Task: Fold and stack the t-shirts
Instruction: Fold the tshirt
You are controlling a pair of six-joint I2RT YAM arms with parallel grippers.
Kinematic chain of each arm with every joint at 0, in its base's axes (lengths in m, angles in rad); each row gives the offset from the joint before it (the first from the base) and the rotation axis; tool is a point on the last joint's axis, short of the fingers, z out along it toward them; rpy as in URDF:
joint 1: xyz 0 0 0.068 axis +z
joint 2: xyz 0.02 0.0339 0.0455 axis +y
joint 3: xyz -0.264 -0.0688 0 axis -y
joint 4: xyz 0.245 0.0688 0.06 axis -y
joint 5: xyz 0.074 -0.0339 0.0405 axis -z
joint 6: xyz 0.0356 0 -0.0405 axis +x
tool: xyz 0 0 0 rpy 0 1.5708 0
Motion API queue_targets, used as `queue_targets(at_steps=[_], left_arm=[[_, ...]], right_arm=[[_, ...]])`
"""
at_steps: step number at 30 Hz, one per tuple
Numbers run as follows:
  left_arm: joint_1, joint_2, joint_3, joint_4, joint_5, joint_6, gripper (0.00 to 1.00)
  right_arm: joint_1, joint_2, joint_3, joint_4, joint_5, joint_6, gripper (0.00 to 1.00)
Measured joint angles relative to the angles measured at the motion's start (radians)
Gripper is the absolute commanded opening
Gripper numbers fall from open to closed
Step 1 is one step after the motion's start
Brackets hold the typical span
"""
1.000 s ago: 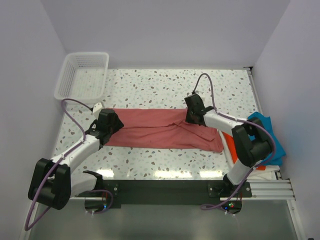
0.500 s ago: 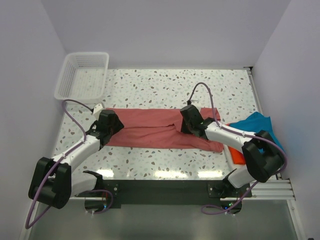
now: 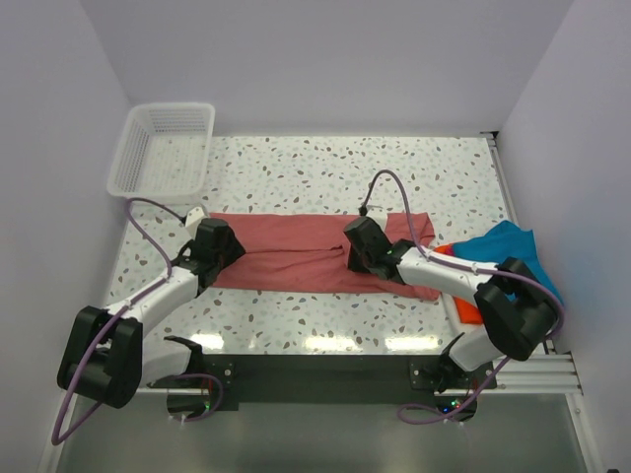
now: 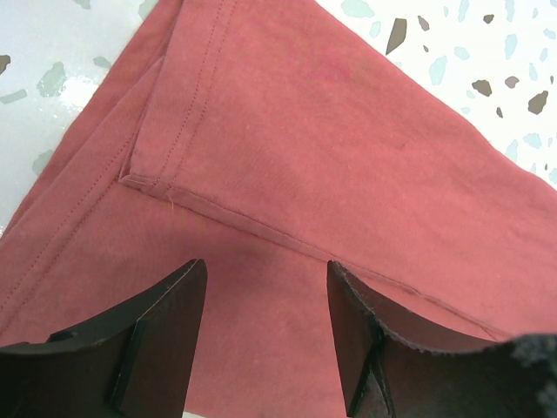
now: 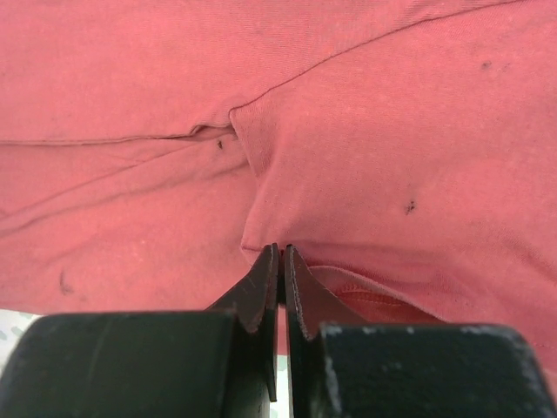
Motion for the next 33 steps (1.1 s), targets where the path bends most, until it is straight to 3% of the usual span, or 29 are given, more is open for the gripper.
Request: queue_targets(at_steps=[3,7,10,18,22,29,33], left_arm=[[0.0,0.003,0.0,0.001,0.002,0.0,0.65],[0.0,0.003,-0.004,0.008,0.006,0.0,0.7],[0.0,0.003,-0.006,0.018,0.012,0.0,0.72],[-0.001,0.059,0.002,0.048,0.016,0.001,0.66],[-0.018,0.151,0.049,0.042,-0.001,0.002,0.6],[-0.075,0.247,0.092,0.028,-0.076,-0.002,0.49],[-0.11,0.261,0.098,0.017,-0.136,-0.012,0.49]], right_arm=[[0.011,0.005,-0.001,0.0,0.008,0.006,0.05],[0.019,0.005,-0.01,0.003,0.011,0.019,0.5],[0.023,-0.008,-0.026,-0.004,0.013,0.018,0.66],[0.022,-0.171,-0.033,-0.078,0.077,0.024,0.65],[-0.002,-0.169,-0.028,-0.131,0.104,0.044,0.64],[-0.183,-0.055,-0.064,-0.128,0.05,0.055,0.64],[-0.248,0.108,0.037,-0.134,0.024,0.017,0.64]])
